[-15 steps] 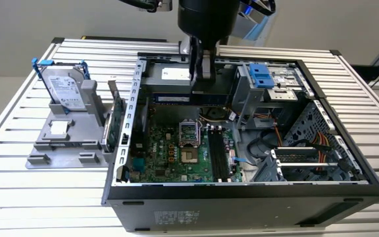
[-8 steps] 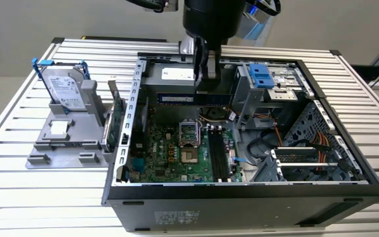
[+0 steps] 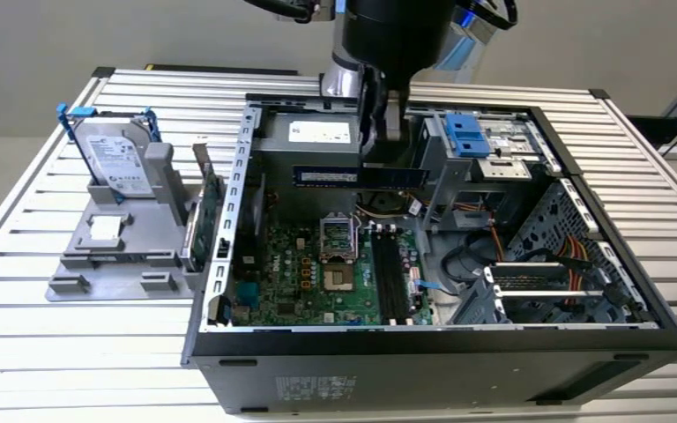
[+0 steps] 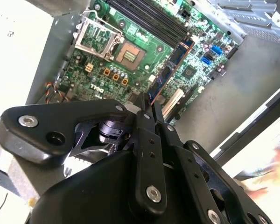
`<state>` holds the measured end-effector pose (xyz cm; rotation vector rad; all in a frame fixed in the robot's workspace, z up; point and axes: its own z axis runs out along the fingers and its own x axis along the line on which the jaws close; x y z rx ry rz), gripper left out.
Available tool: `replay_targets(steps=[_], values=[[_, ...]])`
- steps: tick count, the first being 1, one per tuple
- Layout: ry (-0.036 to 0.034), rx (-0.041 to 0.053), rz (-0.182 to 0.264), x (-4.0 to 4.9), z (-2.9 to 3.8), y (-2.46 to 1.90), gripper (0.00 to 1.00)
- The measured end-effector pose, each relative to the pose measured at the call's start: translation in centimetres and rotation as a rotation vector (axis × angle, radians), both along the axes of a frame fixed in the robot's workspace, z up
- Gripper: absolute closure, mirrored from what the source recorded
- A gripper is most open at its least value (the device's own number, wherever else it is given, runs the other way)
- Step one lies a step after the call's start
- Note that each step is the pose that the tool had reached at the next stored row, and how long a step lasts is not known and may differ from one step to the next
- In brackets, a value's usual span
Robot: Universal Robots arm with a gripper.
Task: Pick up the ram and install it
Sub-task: 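Pick up the ram and move it above insertion slot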
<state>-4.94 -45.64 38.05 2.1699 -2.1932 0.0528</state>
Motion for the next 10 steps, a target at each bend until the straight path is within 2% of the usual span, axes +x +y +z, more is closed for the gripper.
replay_targets(steps=[10], values=[[0.0001, -0.0002, -0.018, 1.22, 0.0, 0.03, 1.0]])
